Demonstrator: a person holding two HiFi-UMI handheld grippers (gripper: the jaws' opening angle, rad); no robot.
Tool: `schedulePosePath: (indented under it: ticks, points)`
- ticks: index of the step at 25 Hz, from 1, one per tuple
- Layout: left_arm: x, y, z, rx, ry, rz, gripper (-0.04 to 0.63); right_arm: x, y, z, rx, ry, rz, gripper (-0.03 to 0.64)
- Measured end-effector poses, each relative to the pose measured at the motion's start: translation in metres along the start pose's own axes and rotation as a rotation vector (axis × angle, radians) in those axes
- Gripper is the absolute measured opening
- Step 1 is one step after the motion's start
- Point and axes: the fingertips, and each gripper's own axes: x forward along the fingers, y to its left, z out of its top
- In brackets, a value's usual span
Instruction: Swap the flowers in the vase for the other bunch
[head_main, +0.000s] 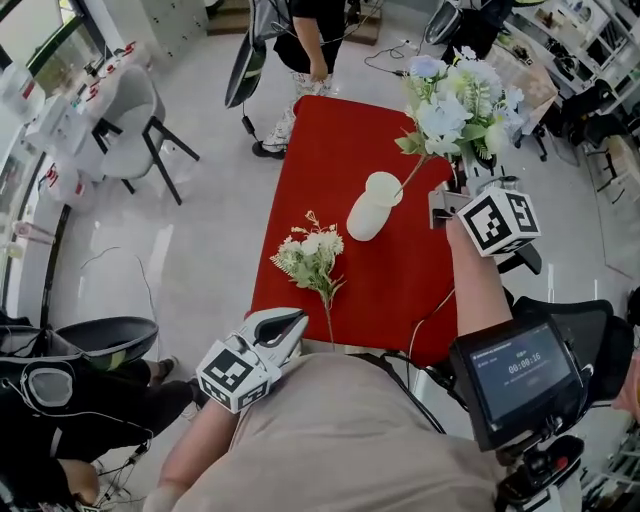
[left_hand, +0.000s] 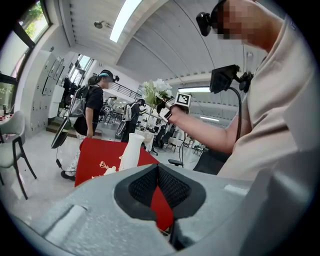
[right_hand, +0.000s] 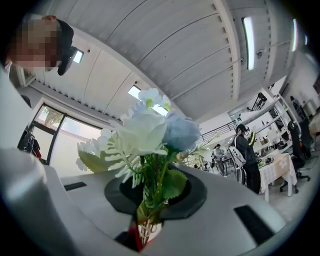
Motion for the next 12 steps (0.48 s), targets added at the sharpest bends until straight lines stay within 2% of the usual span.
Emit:
schedulePosePath:
  ticks: [12]
  points:
    - [-0.010,0.006,0.002,-0.023,-0.011,0.071,0.008,0.017,0.003,-0.050,-0.012,0.040,0.029,0.072]
